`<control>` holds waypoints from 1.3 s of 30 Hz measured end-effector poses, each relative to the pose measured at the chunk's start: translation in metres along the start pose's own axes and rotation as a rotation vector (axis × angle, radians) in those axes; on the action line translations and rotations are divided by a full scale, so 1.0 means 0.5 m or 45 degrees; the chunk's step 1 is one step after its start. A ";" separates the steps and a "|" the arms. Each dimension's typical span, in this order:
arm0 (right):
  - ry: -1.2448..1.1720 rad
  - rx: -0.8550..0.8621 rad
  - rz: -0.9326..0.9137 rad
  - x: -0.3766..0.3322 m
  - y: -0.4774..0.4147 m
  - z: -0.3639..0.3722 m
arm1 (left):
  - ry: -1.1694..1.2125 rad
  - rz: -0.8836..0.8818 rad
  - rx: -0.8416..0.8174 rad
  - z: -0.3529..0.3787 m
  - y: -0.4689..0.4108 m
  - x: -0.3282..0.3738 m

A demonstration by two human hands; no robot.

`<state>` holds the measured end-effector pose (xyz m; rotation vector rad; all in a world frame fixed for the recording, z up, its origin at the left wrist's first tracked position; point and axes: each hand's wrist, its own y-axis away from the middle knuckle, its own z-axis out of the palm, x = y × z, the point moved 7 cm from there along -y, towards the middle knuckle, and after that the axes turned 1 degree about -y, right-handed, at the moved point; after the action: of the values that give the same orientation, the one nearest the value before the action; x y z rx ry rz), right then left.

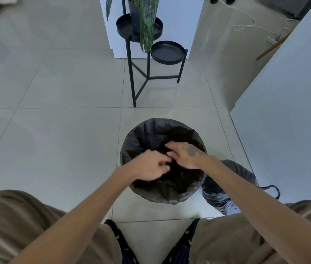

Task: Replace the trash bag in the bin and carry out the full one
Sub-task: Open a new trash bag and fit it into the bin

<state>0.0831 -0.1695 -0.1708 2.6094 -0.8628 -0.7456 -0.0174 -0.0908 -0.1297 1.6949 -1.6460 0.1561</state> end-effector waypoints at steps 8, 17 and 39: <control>0.829 -0.514 0.168 0.007 0.045 0.115 | -1.452 -0.039 -0.213 0.006 -0.071 -0.129; 1.053 -0.634 0.291 0.044 0.071 0.111 | -1.671 -0.117 -0.254 0.003 -0.061 -0.173; 0.701 -0.631 0.300 0.007 0.070 0.090 | -1.061 -0.233 -0.466 0.070 -0.009 -0.123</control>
<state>0.0440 -0.2041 -0.1947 2.0597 -0.6868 -0.1273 -0.0374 -0.0620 -0.1910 1.6973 -1.8987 -1.0021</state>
